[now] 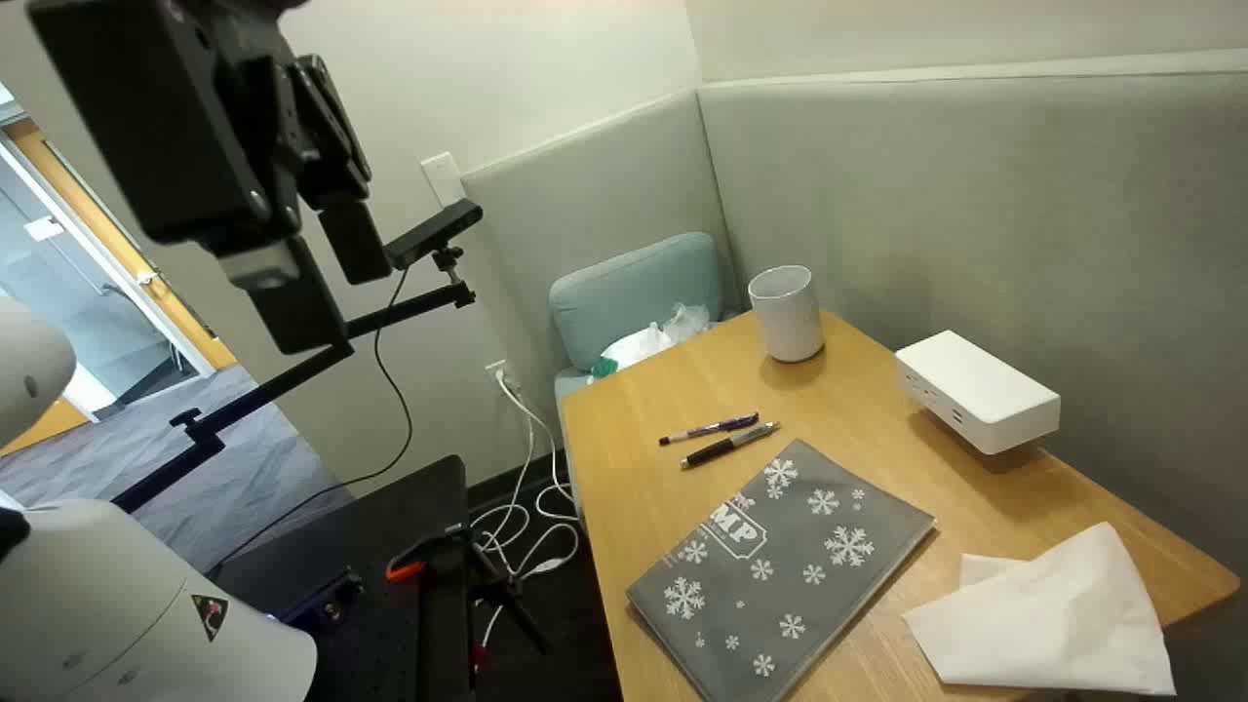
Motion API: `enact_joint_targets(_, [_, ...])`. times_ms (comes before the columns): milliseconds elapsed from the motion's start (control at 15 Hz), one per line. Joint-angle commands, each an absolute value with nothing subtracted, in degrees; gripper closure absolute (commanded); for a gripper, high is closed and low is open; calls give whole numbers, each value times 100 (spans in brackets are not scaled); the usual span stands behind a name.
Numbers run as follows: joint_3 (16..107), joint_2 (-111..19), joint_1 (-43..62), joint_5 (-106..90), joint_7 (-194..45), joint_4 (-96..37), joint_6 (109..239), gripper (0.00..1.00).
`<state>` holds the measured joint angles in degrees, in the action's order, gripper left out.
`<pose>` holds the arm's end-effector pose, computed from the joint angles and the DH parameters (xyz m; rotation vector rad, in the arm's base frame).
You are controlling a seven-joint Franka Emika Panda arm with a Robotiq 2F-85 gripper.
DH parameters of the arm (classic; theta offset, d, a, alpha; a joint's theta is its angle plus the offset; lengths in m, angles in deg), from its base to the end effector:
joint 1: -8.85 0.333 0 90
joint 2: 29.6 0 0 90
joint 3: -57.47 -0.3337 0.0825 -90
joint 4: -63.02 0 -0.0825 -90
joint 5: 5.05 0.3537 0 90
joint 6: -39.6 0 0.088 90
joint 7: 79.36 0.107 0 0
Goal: Pick up one pen from the table and put it in the white cup. Open the grey object on the table.
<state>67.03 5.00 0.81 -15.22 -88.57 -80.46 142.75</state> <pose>0.2975 -0.1169 0.4999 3.0830 -0.0968 -0.1819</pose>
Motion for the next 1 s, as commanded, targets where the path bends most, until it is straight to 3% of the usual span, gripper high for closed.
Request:
enact_joint_targets(0, [6706,499,87,-1521,-8854,-8037,14264,0])
enact_joint_targets(533, [6512,252,317,-1341,-8662,-8215,14724,0])
enact_joint_targets(933, [6119,-847,721,-918,-8309,-8569,16722,0])
